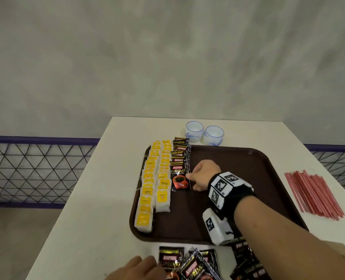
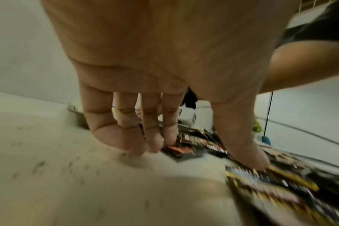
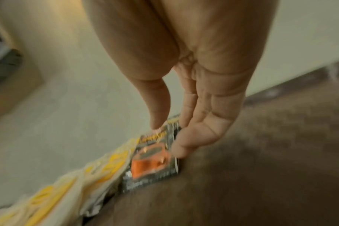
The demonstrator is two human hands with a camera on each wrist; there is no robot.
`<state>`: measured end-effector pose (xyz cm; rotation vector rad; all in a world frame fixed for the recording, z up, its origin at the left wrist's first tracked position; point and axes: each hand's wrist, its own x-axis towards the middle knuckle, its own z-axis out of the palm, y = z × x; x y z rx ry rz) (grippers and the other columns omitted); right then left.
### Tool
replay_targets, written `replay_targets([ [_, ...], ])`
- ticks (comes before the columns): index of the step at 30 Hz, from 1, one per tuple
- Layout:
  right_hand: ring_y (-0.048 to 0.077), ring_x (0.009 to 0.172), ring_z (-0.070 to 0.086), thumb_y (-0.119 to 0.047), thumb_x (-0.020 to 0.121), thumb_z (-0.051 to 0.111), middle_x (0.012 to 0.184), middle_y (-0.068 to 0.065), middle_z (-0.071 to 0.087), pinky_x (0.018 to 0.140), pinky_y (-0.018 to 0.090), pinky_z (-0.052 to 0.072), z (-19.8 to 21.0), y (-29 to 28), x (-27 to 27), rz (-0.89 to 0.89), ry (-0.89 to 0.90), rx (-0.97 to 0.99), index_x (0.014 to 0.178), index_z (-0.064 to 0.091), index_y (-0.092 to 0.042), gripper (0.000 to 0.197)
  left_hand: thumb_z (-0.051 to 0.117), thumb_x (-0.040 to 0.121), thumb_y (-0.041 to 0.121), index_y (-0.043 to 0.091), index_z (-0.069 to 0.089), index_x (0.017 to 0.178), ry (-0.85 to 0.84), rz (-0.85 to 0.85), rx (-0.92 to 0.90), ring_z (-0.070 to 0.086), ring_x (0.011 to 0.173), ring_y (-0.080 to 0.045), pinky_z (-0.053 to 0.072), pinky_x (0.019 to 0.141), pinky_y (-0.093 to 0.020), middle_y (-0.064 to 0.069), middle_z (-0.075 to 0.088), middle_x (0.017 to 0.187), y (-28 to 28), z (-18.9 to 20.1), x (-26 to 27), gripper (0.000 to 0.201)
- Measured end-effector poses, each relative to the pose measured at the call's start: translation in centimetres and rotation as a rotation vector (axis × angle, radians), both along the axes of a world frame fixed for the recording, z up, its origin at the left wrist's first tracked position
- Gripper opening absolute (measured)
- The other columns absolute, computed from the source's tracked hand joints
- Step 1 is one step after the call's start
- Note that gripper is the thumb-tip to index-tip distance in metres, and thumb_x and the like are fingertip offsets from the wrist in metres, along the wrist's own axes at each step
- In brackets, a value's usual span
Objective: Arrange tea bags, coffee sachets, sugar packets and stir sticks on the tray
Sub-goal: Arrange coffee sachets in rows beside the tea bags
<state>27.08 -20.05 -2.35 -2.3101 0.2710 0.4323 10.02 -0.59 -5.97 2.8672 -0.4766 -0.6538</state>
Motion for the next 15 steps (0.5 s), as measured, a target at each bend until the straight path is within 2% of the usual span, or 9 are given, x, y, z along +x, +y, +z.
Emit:
replay_targets([
  [1,0.028,0.083,0.072,-0.025,0.082,0.072,0.087,0.012,0.07,0.076,0.037,0.059,0.7,-0.3,-0.6,0.052,-0.033,-0.044,0.071,0.052,-0.016,0.024,0.014,0.08,0.073,0.043,0.042,0.089,0.001,-0.035,0.052,0.056,0.059,0.011,0.041,0.049,-0.002,0.021,0.047,0.083,-0.7,-0.6,-0.8,0.042],
  [2,0.027,0.086,0.07,-0.029,0.081,0.072,0.088,0.008,0.069,0.078,0.037,0.058,1.5,-0.8,-1.3,0.104,-0.073,-0.091,0.072,0.052,-0.02,0.024,0.008,0.077,0.073,0.038,0.044,0.095,0.051,-0.034,0.01,0.062,0.072,0.003,0.05,0.059,-0.01,0.016,0.047,0.09,-1.4,-0.7,-1.6,0.054],
  [3,0.025,0.088,0.068,-0.031,0.08,0.073,0.088,0.004,0.066,0.08,0.037,0.056,2.4,-1.2,-2.2,0.159,-0.114,-0.132,0.073,0.052,-0.023,0.023,0.009,0.074,0.07,0.031,0.045,0.108,0.045,-0.06,-0.016,0.062,0.091,-0.007,0.052,0.076,-0.02,0.011,0.048,0.1,-2.2,-0.7,-2.0,0.063],
  [4,0.023,0.088,0.066,-0.034,0.078,0.074,0.085,-0.001,0.063,0.081,0.036,0.054,3.2,-1.7,-3.4,0.223,-0.135,-0.174,0.075,0.053,-0.024,0.023,0.015,0.077,0.062,0.025,0.042,0.118,0.009,-0.113,0.02,0.057,0.105,-0.015,0.049,0.089,-0.028,0.006,0.048,0.107,-2.2,-0.7,-2.5,0.062],
  [5,0.02,0.086,0.064,-0.037,0.077,0.074,0.082,-0.005,0.06,0.082,0.034,0.053,4.0,-2.1,-5.1,0.294,-0.137,-0.213,0.077,0.055,-0.025,0.023,0.027,0.085,0.051,0.021,0.04,0.122,0.033,-0.143,0.02,0.055,0.109,-0.02,0.046,0.094,-0.033,0.003,0.049,0.11,-2.4,-0.8,-2.6,0.05],
  [7,0.016,0.084,0.062,-0.045,0.075,0.074,0.084,-0.007,0.061,0.081,0.031,0.052,5.1,-2.9,-8.9,0.457,-0.08,-0.294,0.082,0.059,-0.026,0.026,0.05,0.086,0.033,0.02,0.042,0.118,0.152,-0.032,-0.022,0.056,0.099,-0.024,0.045,0.087,-0.034,0.002,0.054,0.105,-2.6,0.2,-2.4,0.036],
  [10,0.017,0.089,0.062,-0.062,0.072,0.067,0.097,-0.002,0.065,0.083,0.033,0.052,5.0,-3.7,-14.3,0.674,0.079,-0.463,0.098,0.062,-0.022,0.049,0.061,0.08,0.028,0.023,0.047,0.109,0.244,0.09,-0.078,0.058,0.091,-0.021,0.043,0.074,-0.03,0.002,0.058,0.098,-2.9,0.8,-3.2,0.033],
  [12,0.02,0.091,0.061,-0.068,0.071,0.064,0.1,0.0,0.065,0.081,0.032,0.051,4.2,-3.6,-16.6,0.719,0.157,-0.53,0.101,0.06,-0.017,0.059,0.064,0.08,0.024,0.024,0.05,0.106,0.224,0.085,-0.06,0.059,0.094,-0.02,0.04,0.072,-0.028,0.0,0.062,0.102,-3.1,0.9,-3.7,0.029],
  [15,0.021,0.086,0.06,-0.063,0.073,0.066,0.096,0.001,0.066,0.075,0.03,0.048,3.1,-2.3,-18.2,0.699,0.154,-0.56,0.095,0.06,-0.014,0.054,0.066,0.082,0.028,0.027,0.05,0.1,0.118,0.105,-0.106,0.056,0.089,-0.013,0.04,0.068,-0.024,0.008,0.058,0.101,-3.2,1.6,-4.1,0.024],
])
